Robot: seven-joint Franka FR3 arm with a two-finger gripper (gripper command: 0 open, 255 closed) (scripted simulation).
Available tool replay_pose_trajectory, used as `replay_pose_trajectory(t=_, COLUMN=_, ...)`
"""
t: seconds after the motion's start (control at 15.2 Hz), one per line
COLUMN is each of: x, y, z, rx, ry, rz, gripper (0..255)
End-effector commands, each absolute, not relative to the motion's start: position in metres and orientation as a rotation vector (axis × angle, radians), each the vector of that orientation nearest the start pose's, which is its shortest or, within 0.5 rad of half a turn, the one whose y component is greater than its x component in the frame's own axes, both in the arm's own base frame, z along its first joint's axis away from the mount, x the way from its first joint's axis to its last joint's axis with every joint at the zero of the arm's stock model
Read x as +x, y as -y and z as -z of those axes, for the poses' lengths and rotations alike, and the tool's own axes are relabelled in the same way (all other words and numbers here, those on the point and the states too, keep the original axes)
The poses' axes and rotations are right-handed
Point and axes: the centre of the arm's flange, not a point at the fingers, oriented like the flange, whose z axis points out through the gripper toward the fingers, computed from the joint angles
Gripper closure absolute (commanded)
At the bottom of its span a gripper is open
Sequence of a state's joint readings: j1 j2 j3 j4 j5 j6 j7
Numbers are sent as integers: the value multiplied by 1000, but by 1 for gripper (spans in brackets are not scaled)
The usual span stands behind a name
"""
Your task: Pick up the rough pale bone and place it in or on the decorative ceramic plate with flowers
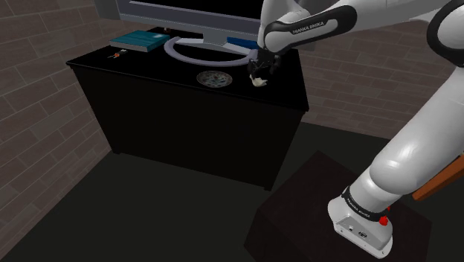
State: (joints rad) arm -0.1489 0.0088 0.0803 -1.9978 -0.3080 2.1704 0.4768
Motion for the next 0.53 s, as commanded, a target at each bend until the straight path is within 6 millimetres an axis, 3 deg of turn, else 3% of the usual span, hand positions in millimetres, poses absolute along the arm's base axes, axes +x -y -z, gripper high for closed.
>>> replay_pose_trajectory(t=0.0, x=574, y=54, z=-462, rx=-3286, ry=-653, rz=362, gripper=0)
replay_pose_trajectory(t=0.13, x=576, y=57, z=-449, rx=-3286, ry=-653, rz=362, gripper=0)
replay_pose_trajectory(t=0.46, x=576, y=57, z=-449, rx=-3286, ry=-653, rz=362, gripper=0)
